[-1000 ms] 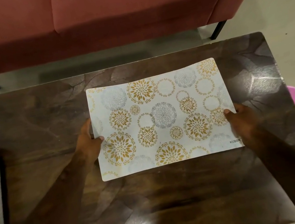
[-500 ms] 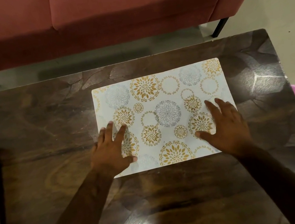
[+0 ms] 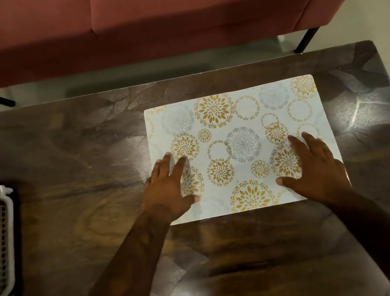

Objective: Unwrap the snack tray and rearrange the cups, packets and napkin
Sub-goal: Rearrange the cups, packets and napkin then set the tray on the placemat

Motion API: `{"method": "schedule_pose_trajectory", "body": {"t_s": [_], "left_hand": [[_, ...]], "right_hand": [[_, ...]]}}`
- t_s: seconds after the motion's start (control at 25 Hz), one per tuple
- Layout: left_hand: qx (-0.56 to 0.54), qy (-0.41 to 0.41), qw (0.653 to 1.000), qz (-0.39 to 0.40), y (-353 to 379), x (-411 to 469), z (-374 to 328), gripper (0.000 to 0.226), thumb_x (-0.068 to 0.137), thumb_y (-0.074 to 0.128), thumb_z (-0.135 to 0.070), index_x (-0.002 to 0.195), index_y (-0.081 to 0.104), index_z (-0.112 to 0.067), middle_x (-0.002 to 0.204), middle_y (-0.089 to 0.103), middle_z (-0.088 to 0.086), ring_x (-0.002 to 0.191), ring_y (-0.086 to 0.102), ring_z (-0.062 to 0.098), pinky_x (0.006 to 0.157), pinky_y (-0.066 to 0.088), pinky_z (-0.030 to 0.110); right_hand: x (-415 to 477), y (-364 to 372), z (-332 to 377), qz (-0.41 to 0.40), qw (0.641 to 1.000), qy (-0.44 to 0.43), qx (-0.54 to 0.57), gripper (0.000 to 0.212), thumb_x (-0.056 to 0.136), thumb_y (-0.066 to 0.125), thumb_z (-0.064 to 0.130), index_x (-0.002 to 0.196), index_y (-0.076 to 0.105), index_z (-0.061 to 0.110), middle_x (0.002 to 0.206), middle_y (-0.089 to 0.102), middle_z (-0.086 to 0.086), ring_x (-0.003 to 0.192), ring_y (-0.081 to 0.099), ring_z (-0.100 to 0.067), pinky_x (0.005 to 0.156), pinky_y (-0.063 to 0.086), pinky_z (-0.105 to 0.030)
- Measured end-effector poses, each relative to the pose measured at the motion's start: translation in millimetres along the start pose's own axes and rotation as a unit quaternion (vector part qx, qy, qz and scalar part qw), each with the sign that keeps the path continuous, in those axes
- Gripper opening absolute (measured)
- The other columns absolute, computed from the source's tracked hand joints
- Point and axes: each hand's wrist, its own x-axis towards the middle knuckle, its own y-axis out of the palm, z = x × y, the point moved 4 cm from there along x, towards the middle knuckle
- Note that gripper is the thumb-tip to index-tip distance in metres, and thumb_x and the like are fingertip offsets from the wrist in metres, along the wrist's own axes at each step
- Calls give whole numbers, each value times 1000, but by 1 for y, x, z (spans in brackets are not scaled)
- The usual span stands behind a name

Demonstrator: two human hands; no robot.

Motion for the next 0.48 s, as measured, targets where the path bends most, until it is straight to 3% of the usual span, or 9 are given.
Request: {"method": "schedule_pose_trajectory", "body": {"t_s": [0.2, 0.36, 0.48], "left_hand": [[-60, 5, 998, -22, -15, -42, 28, 81, 90, 59, -43, 156, 14, -34, 168, 5, -4, 154, 9, 22, 120, 26, 44], [-59, -7, 998, -23, -28, -96, 88, 76, 89, 58, -40, 154, 20, -32, 166, 14, -3, 153, 12, 21, 121, 22, 42], [-80, -7, 997, -19, -36, -129, 129, 74, 88, 56, -43, 153, 23, -32, 165, 17, -3, 152, 15, 22, 122, 23, 40]], "right_hand": [[-36, 15, 51, -19, 997, -49, 53, 92, 92, 76, 48, 167, 25, 32, 179, 16, 0, 164, 21, -30, 123, 32, -64], [-74, 42, 125, 14, 991, -112, 67, 80, 95, 73, 43, 163, 34, 32, 176, 25, 1, 159, 32, -29, 119, 39, -57], [-103, 66, 168, 37, 992, -106, 58, 71, 95, 75, 37, 158, 43, 29, 171, 34, -3, 156, 36, -30, 119, 39, -57]]}}
